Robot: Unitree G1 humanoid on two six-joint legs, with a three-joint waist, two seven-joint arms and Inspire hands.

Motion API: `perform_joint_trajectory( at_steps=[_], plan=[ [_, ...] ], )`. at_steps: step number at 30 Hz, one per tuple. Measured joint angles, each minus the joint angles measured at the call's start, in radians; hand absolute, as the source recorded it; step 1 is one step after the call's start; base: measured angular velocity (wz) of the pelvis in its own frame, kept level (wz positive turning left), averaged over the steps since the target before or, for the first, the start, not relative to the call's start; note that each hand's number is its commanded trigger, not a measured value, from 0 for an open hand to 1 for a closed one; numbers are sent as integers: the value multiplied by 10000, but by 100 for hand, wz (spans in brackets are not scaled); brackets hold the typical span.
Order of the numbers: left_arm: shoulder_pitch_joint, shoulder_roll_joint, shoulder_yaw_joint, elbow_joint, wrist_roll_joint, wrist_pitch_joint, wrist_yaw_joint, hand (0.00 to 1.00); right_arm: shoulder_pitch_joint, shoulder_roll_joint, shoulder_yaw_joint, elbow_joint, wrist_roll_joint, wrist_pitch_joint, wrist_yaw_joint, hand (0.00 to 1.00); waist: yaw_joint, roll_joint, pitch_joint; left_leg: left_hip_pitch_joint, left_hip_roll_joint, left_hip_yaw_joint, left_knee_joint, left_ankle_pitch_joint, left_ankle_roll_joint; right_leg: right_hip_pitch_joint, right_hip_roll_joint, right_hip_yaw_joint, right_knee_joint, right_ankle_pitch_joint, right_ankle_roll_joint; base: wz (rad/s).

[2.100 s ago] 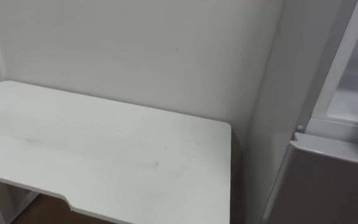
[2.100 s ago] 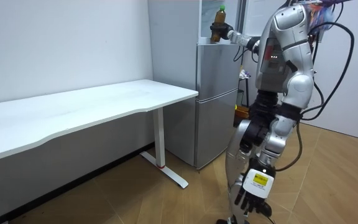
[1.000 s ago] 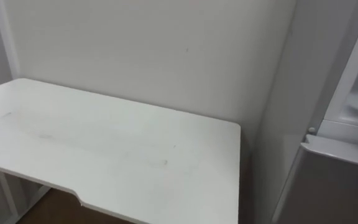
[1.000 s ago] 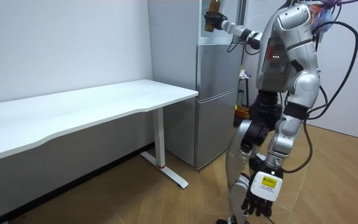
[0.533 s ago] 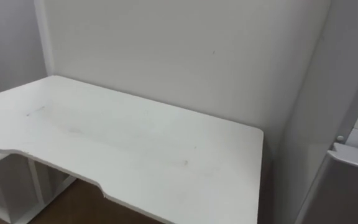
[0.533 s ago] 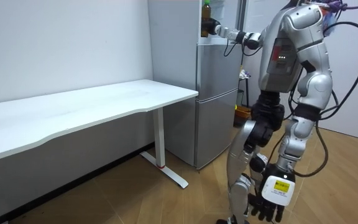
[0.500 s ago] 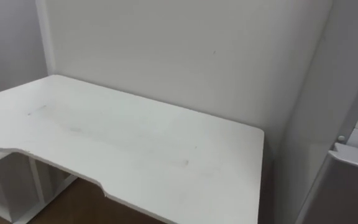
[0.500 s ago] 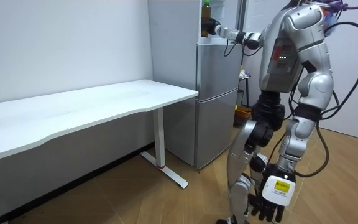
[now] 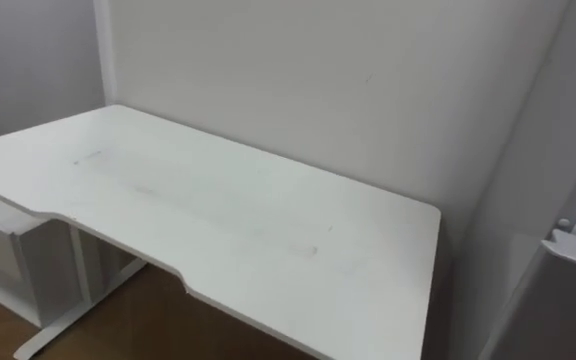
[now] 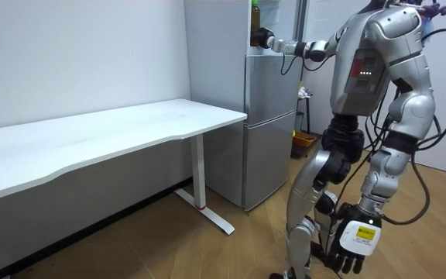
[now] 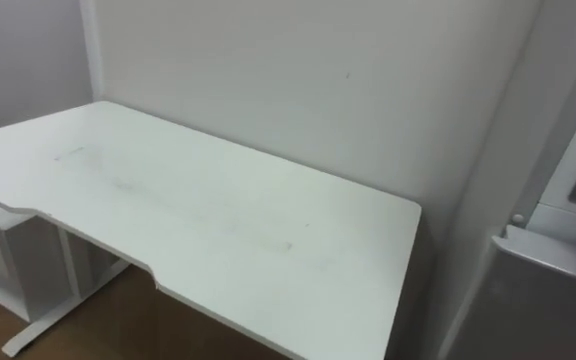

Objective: Put the bottle in the upper fridge

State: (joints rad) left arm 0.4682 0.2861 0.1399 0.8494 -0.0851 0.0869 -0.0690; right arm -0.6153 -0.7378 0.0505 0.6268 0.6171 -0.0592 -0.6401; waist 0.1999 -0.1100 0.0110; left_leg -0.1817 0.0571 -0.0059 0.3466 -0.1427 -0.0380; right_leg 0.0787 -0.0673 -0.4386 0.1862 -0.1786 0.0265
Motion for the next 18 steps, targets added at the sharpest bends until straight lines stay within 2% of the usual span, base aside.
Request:
perform_joint_trajectory(
  at_steps=[2,4,9,18],
  plan=[
    [-46,84,-147,6,-5,0,0,0,-69,0,138,269,3,-254,-24,0,34,7,7,-12,6,-26,-4,42,-18,-107,6,-10,-4,-39,-41,4],
    [-97,137,-288,29,-11,-2,0,0,-96,1,184,397,3,-353,-43,0,74,19,15,-13,13,-50,-11,63,-34,-111,13,-29,8,-106,3,0],
    [-451,221,-866,130,-10,-1,4,0,-136,17,375,776,8,-939,-112,0,147,44,34,-100,50,-26,2,77,-48,-233,23,-21,33,-142,21,-2],
    [-793,264,-1080,50,-8,-54,289,0,-140,36,427,815,-26,-1502,-112,0,208,50,54,-264,90,167,-6,54,-66,-510,12,177,36,-92,42,-7]
  ],
)
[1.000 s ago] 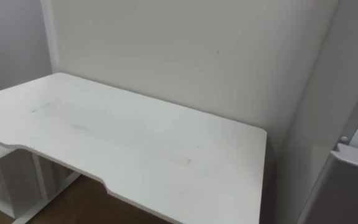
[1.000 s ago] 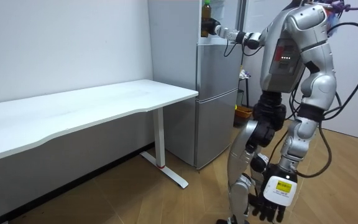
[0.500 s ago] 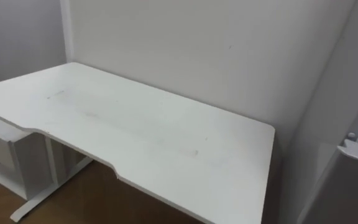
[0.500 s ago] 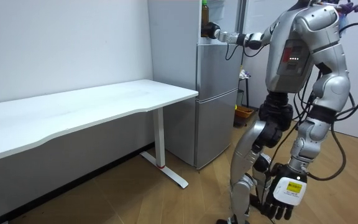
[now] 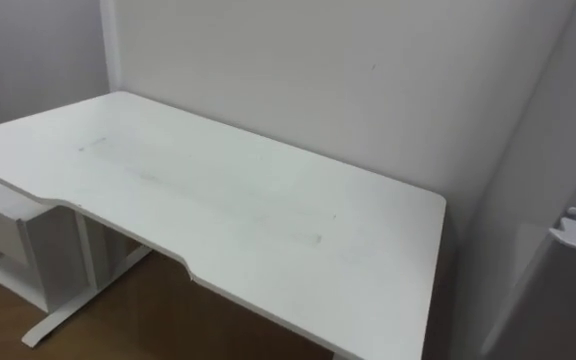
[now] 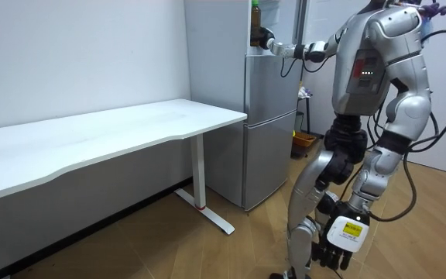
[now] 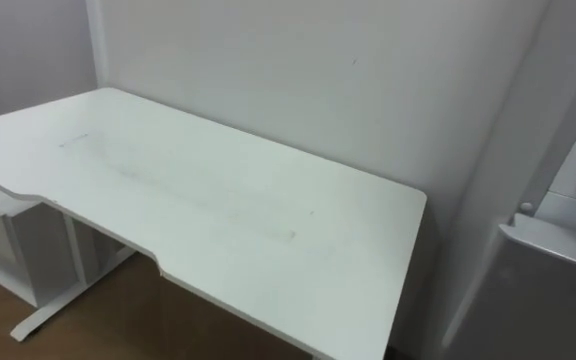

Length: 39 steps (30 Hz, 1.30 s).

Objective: Put the bottle in the upper fridge

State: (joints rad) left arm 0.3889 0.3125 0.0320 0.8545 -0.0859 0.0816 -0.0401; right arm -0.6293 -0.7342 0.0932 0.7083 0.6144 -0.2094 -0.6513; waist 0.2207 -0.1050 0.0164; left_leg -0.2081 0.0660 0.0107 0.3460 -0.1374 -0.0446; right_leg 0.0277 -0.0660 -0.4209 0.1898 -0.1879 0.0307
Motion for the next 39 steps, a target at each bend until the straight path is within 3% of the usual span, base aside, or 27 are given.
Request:
perform_joint_trajectory(
  at_steps=[4,20,26,32,39],
  plan=[
    [-24,4,-57,0,-3,0,127,0,-7,-5,-3,41,-2,-206,0,0,10,14,8,-72,3,50,-1,3,14,-95,-4,61,-25,61,11,-4],
    [-52,77,-40,-384,7,264,159,0,-682,-31,-60,1102,-1123,-38,-6,0,61,87,-3,-249,-20,50,-21,70,73,-274,-25,50,-45,144,28,0],
    [-47,84,-30,-390,12,279,158,0,-772,-85,15,1089,-1093,318,-106,0,61,44,-32,-237,-20,47,-19,104,125,-248,-20,47,-39,166,4,0],
    [390,91,67,-799,96,279,155,0,-776,-95,12,1058,-825,934,299,0,-131,-140,-138,7,-94,49,-184,104,126,-50,-74,53,-45,173,-13,1],
    [695,68,232,-810,68,272,154,0,-735,-93,4,676,-566,1538,1100,0,-345,-220,-118,602,-117,175,-415,90,103,460,-92,127,-214,112,5,-2]
  ],
)
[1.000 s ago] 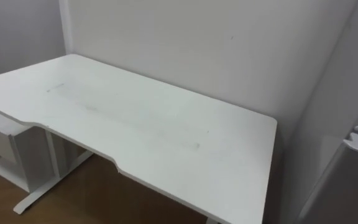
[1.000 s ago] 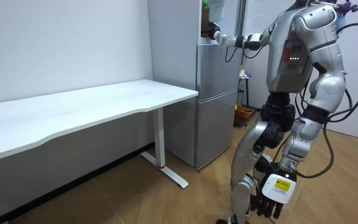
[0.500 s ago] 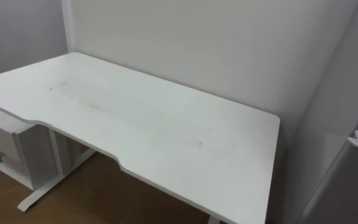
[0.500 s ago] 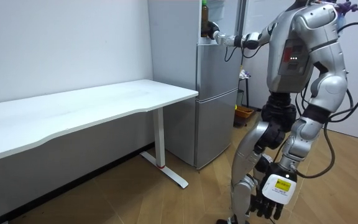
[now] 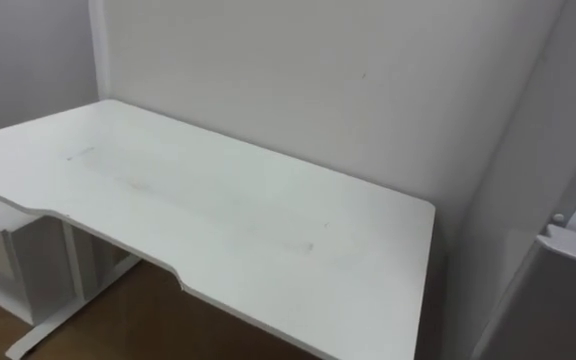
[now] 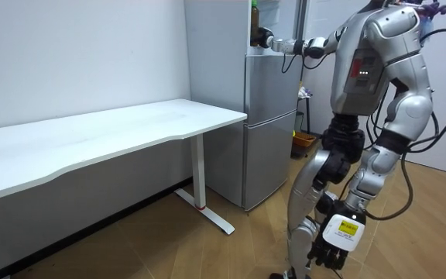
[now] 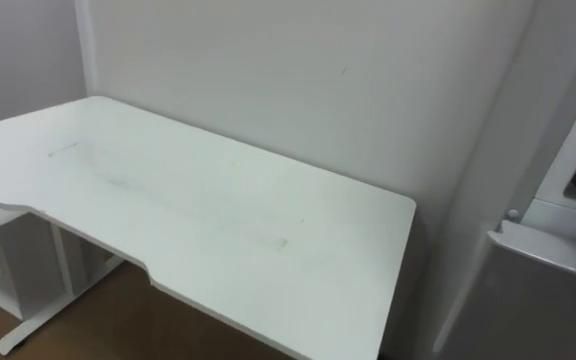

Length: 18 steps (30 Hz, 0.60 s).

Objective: Put the bottle in the upper fridge

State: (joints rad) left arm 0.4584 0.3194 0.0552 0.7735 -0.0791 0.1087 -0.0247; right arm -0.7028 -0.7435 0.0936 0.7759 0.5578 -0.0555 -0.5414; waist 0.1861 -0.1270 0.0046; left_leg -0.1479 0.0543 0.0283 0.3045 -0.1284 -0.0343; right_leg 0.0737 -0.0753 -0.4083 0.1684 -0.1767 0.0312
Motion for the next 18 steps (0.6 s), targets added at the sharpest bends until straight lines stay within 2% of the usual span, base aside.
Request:
perform_joint_trajectory(
  at_steps=[4,7,11,16,18],
  plan=[
    [99,-25,322,-11,-44,101,1,0,342,1,-230,-773,214,204,319,0,-257,-6,-10,210,-67,-3,-154,2,-1,168,-46,-44,-8,-18,10,1],
    [96,-194,599,-44,-58,148,1,0,621,3,-449,-1429,284,300,581,0,-447,29,-26,416,-150,32,-248,-5,14,312,-133,-38,-23,-66,63,-2],
    [-2,-268,607,22,-61,147,0,0,833,2,-478,-2121,479,351,829,0,-619,101,9,652,-151,115,-353,-39,6,492,-148,6,-56,-77,82,-3],
    [18,-358,607,25,-54,150,-49,0,1456,21,-821,-2959,184,370,1086,0,-723,226,-31,858,-152,142,-371,-141,-16,724,-130,30,-182,-99,116,-1],
    [25,-372,613,80,-46,142,-49,0,1843,30,-998,-3493,182,381,1091,0,-713,285,-2,992,-152,174,-404,-173,-17,836,-132,83,-187,-108,131,-5]
  ],
)
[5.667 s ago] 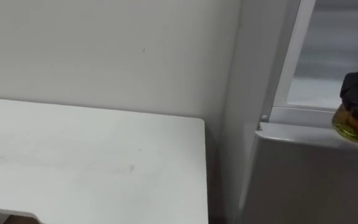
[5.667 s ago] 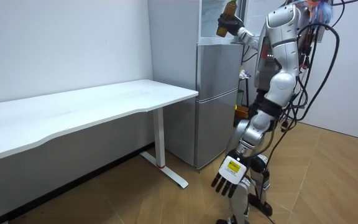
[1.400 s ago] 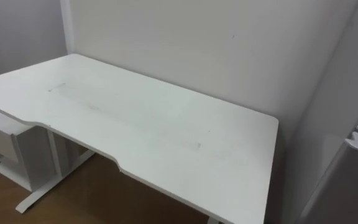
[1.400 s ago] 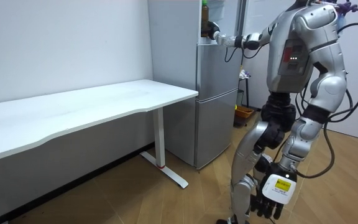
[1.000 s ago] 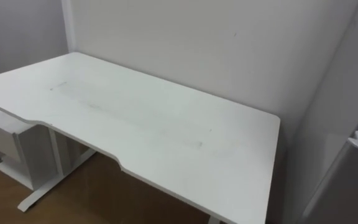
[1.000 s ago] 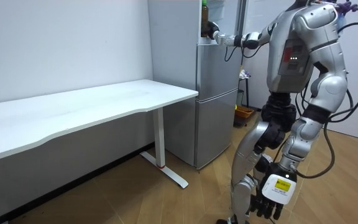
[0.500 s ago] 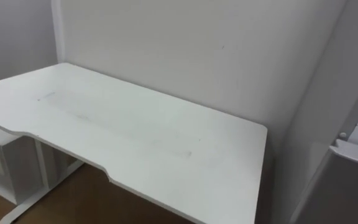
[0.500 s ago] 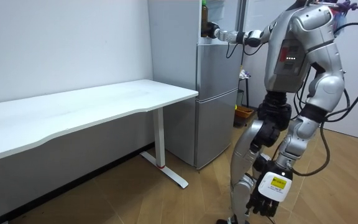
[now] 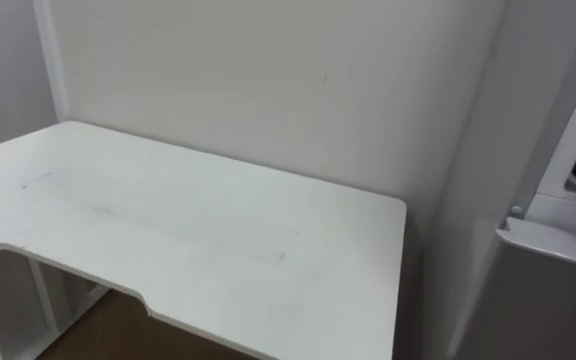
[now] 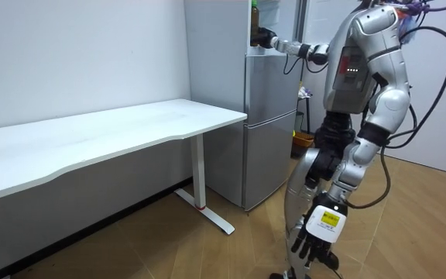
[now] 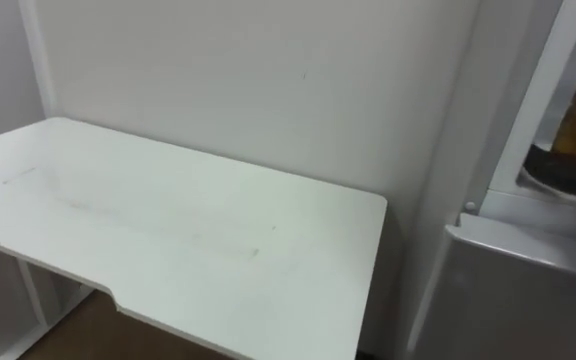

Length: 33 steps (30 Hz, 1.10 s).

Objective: Put the bottle in the upper fridge

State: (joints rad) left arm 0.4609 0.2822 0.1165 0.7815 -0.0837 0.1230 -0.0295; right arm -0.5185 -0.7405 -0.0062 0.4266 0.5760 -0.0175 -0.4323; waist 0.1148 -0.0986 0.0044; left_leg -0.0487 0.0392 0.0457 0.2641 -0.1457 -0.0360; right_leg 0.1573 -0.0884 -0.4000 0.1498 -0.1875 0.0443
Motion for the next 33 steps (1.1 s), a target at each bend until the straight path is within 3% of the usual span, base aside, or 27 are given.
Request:
perform_joint_trajectory(
  at_steps=[7,13,15,17,22,26,31,33],
  plan=[
    [6,-30,4,151,297,6,34,0,612,86,-315,-802,-6,70,207,0,-105,23,-8,100,2,83,-91,-5,0,90,-15,74,33,-8,13,-2],
    [-17,-323,29,259,392,45,51,0,1584,142,-666,-1579,-42,75,435,0,-156,76,31,186,2,82,-144,-14,5,161,-17,64,23,-11,18,0],
    [-14,-354,29,263,388,93,51,0,1908,414,-975,-1995,-274,91,424,0,-218,78,28,234,2,92,-140,-18,-1,163,-17,117,9,-64,101,0],
    [-23,-370,28,263,382,94,50,0,2025,422,-991,-2123,-355,93,432,0,-264,90,22,255,2,152,-131,-17,1,152,-25,185,7,-109,168,-8],
    [-28,-378,28,263,490,86,50,0,2292,593,-1058,-2536,-1169,158,363,0,-329,146,0,383,7,346,-122,-75,27,154,-37,427,17,-85,130,-12],
    [-62,-386,31,253,433,-134,51,0,2457,716,-1151,-3087,-1465,156,-32,0,-555,228,-66,466,6,409,-209,-95,28,163,-47,509,51,-66,100,-4],
    [-15,-508,32,270,352,-219,52,0,3321,968,-1676,-4411,-1960,-55,-658,0,-564,300,-49,622,24,588,-284,-144,21,177,-63,670,65,-65,98,-11],
    [-38,-665,33,325,361,-353,53,0,3706,1340,-1942,-4773,-2247,-227,-955,0,-645,318,-29,622,23,625,-264,-176,37,153,-84,668,92,-65,98,-5]
  ],
)
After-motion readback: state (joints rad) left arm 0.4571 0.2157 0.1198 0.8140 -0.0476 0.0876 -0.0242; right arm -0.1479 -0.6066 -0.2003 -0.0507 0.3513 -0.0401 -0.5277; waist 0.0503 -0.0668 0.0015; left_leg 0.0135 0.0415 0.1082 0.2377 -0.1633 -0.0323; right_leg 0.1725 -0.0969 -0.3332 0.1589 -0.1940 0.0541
